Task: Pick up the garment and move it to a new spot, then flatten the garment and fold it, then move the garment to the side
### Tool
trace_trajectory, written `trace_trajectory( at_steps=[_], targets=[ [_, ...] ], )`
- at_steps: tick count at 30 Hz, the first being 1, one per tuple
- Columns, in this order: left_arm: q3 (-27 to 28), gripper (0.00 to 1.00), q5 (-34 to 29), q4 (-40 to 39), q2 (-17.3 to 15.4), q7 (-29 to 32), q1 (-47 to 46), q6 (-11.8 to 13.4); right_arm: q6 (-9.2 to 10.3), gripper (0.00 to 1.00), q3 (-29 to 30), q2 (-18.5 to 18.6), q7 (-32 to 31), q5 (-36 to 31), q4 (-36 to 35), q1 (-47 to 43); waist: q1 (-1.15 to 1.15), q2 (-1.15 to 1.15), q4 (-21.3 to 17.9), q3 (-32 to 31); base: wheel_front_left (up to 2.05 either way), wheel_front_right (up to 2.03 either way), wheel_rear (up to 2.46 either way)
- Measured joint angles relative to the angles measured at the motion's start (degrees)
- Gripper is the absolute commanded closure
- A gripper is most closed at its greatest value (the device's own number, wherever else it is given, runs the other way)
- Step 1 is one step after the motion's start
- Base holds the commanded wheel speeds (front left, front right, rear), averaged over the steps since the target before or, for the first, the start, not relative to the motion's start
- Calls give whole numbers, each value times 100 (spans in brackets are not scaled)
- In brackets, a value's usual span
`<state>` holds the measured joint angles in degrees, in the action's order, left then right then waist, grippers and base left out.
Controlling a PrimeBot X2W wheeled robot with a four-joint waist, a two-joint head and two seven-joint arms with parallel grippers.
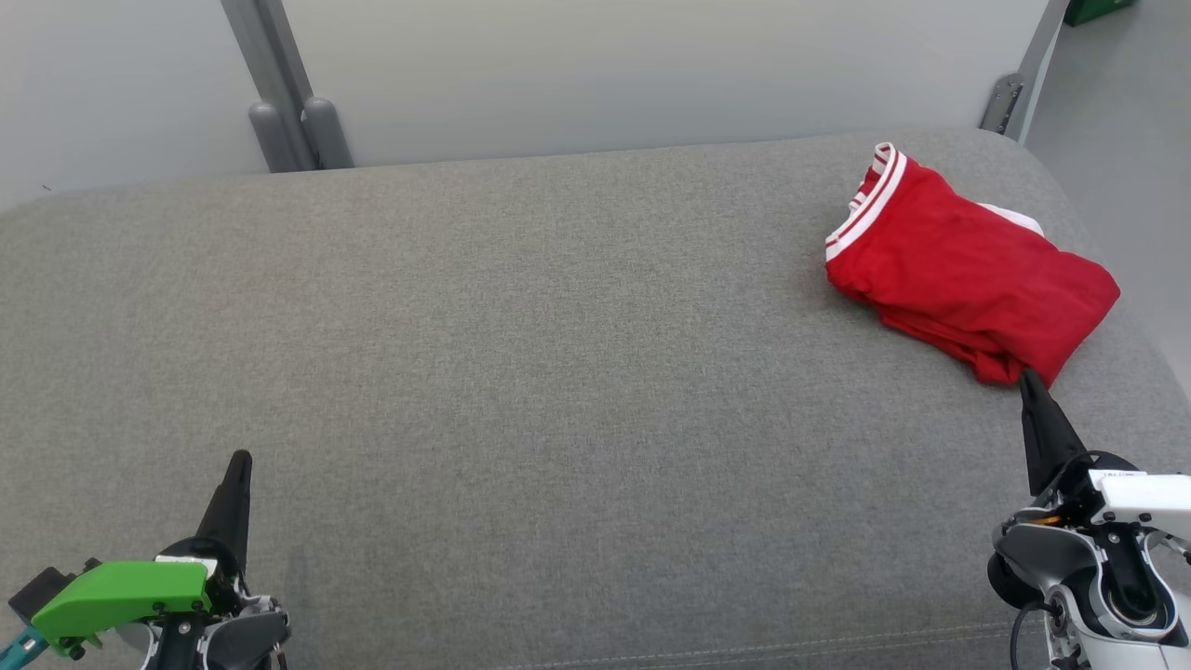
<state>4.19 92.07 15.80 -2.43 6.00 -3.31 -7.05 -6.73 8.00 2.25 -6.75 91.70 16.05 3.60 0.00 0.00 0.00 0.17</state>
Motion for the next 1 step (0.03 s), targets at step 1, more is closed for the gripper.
trace_trajectory(
  at_steps=[1],
  targets=[
    [0,100,0,0,0,0,0,0,0,100,0,0,0,0,0,0,0,0,0,0,0,0,0]
  ],
)
